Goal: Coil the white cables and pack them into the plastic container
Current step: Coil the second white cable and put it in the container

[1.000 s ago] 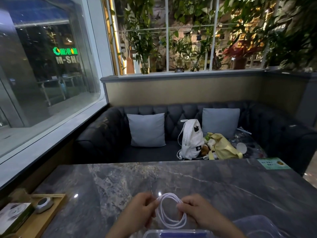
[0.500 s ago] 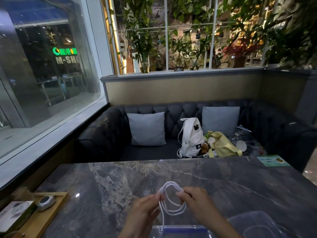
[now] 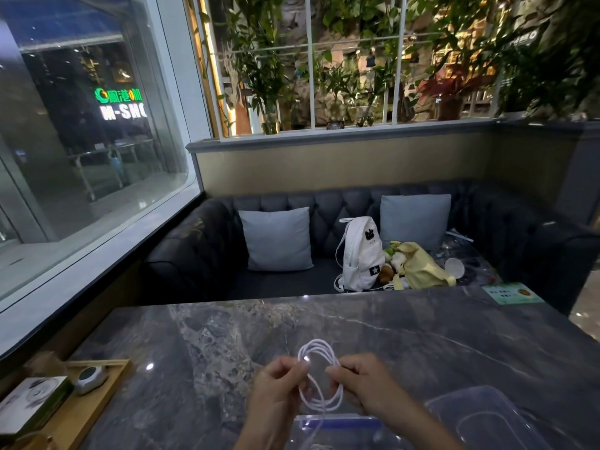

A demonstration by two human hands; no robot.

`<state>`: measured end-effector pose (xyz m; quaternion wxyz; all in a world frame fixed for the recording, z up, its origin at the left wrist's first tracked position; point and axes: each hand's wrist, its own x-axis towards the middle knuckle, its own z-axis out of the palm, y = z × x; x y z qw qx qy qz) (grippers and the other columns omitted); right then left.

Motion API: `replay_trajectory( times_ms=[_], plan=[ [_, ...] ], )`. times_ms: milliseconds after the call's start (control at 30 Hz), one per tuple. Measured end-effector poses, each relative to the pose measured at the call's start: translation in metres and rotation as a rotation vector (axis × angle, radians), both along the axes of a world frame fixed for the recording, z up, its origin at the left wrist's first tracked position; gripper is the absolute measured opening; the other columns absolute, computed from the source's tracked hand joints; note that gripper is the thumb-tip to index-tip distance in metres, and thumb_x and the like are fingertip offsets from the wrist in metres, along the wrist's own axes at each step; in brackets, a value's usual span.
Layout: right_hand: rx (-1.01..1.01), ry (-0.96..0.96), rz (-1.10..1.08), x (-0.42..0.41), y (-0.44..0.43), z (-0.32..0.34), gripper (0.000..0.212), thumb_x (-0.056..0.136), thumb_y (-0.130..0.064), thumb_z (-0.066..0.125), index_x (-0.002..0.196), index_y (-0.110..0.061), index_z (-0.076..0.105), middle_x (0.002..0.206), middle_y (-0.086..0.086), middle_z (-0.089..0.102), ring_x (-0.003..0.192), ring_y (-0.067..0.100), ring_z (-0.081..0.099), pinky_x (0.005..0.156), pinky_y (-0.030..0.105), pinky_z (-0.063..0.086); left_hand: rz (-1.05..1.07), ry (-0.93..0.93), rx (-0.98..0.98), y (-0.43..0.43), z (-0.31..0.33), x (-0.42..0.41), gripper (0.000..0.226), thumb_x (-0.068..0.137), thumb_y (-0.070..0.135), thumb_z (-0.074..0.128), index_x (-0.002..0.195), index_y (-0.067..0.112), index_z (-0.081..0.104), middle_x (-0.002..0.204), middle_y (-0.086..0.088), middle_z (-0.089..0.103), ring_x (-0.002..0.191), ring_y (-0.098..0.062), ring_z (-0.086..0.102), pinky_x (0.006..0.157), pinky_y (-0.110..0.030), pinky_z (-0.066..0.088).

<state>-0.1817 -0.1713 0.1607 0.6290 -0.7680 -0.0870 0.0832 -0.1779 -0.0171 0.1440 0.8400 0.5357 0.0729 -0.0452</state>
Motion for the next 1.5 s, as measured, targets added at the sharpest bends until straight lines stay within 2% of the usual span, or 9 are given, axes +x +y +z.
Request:
replay_trajectory(
  times_ms=[300,567,700,833,933,1033,1267,1400,1500],
  plan=[
    [0.078,0.069,-0.016,0.002,0.005,-0.007,0.038,0.09,-0.013,0.053,0.052,-0.015,0.052,0.03,-0.011,0.034,0.028,0.004,0.028,0.032,0.014,0.02,0.189,-0.197,0.68,-0.008,-0.003,0.0,0.03,0.068,0.011,0.078,0.067,0.014,0.049,0.068,-0.015,0.061,0.046,-0.023,0.061,0.052,-0.044,0.052],
    [-0.097,-0.048,0.026,0.003,0.012,-0.015,0.046,0.088,-0.014,0.055,0.043,-0.024,0.057,0.03,-0.012,0.048,0.03,-0.002,0.04,0.035,0.008,0.029,0.318,-0.084,0.682,-0.012,-0.006,0.004,0.025,0.075,-0.002,0.062,0.072,0.021,0.051,0.071,-0.006,0.06,0.064,-0.024,0.058,0.066,-0.044,0.051],
    [-0.2,-0.114,0.021,0.003,0.01,-0.016,0.043,0.086,-0.016,0.058,0.044,-0.025,0.051,0.035,-0.018,0.05,0.038,-0.005,0.042,0.043,0.009,0.03,0.143,-0.097,0.511,-0.008,-0.008,0.003,0.011,0.079,-0.001,0.063,0.074,0.009,0.063,0.065,-0.005,0.061,0.063,-0.017,0.055,0.059,-0.027,0.045],
    [-0.071,-0.051,-0.045,0.005,-0.005,-0.014,0.039,0.087,-0.014,0.057,0.048,-0.021,0.053,0.031,-0.01,0.045,0.031,-0.002,0.038,0.037,0.009,0.028,-0.209,-0.297,0.727,0.009,-0.007,-0.005,0.011,0.088,0.018,0.059,0.091,0.026,0.066,0.079,0.012,0.069,0.074,0.007,0.062,0.066,-0.006,0.046],
    [-0.069,-0.027,0.008,0.004,-0.017,-0.008,0.037,0.088,-0.016,0.056,0.051,-0.021,0.056,0.034,-0.01,0.045,0.034,-0.001,0.037,0.038,0.011,0.028,-0.463,-0.36,0.793,0.023,-0.002,-0.005,0.023,0.092,0.016,0.054,0.112,0.022,0.063,0.103,0.011,0.07,0.096,0.004,0.062,0.086,-0.015,0.049],
    [-0.038,0.068,0.103,0.001,-0.025,-0.008,0.034,0.089,-0.016,0.055,0.055,-0.018,0.057,0.032,-0.01,0.039,0.032,0.004,0.03,0.034,0.016,0.024,-0.545,-0.456,0.926,0.036,0.003,0.0,0.018,0.09,0.021,0.055,0.1,0.018,0.07,0.083,0.027,0.068,0.082,0.009,0.058,0.077,-0.014,0.046],
    [-0.003,0.112,0.178,-0.001,-0.029,-0.011,0.03,0.09,-0.013,0.052,0.06,-0.011,0.056,0.034,-0.01,0.036,0.033,0.006,0.027,0.035,0.02,0.022,-0.341,-0.556,1.119,0.048,-0.001,0.005,0.025,0.078,0.036,0.064,0.08,0.013,0.073,0.081,-0.01,0.074,0.079,-0.022,0.068,0.074,-0.036,0.051],
    [-0.261,-0.11,0.128,0.008,-0.028,-0.012,0.033,0.087,-0.018,0.058,0.055,-0.026,0.056,0.042,-0.014,0.045,0.044,0.001,0.037,0.049,0.021,0.032,-0.228,-0.525,1.125,0.041,-0.011,0.005,0.013,0.077,0.023,0.071,0.072,0.011,0.073,0.063,0.008,0.065,0.065,-0.002,0.061,0.063,-0.018,0.046],
    [-0.566,-0.45,0.135,0.01,-0.031,-0.015,0.009,0.081,-0.016,0.065,0.072,-0.02,0.069,0.082,-0.012,0.056,0.08,0.005,0.047,0.072,0.031,0.035,-0.112,-0.379,1.04,0.028,-0.018,0.0,0.002,0.073,0.01,0.075,0.073,0.011,0.076,0.077,0.007,0.055,0.072,0.0,0.053,0.065,-0.005,0.037]
  ],
)
